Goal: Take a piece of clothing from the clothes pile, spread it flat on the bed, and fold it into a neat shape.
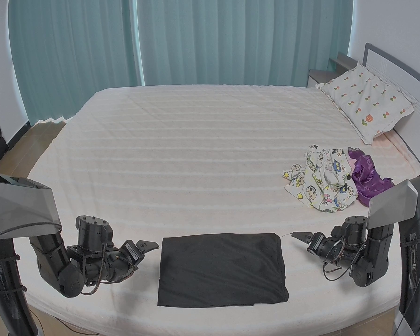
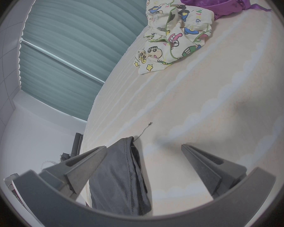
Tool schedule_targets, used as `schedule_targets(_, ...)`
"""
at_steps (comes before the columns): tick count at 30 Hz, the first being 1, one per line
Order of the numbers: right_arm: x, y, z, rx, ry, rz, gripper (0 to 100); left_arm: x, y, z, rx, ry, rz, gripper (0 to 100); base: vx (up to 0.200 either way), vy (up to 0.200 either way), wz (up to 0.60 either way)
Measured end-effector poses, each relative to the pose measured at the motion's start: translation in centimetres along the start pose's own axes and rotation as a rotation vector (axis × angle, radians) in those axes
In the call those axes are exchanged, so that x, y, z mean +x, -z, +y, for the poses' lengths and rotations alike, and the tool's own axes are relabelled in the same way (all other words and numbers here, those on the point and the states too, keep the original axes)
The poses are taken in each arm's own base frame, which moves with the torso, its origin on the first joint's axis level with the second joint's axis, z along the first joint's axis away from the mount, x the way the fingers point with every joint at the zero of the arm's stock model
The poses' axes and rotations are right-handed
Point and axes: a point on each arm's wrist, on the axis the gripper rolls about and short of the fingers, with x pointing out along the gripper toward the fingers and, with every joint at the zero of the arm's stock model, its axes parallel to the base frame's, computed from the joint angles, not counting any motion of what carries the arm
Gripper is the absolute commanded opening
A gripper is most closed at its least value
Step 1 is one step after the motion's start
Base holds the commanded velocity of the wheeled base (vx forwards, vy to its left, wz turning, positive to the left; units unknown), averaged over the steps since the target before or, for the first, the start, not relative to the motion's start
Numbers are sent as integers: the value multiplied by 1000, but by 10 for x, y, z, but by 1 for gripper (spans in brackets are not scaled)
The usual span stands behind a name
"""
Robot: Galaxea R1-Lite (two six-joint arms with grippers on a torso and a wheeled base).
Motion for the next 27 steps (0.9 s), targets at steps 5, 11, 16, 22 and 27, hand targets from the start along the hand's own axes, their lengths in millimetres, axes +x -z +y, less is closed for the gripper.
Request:
schedule_targets(5,0,0,0,-2,0,1,100,5,10,-1,122,-19,18,100,0,0,0)
schedule_targets(11,0,1,0,-4,3,4,100,21,17,7,392,-45,16,100,0,0,0)
schedule_targets(16,0,2,0,-10,3,5,100,37,23,5,443,-9,-24,100,0,0,0)
schedule_targets(22,0,2,-1,-16,5,7,100,57,27,1,474,16,-18,100,0,0,0)
schedule_targets(27,0,2,-1,-17,7,7,100,66,33,-3,490,38,-3,100,0,0,0)
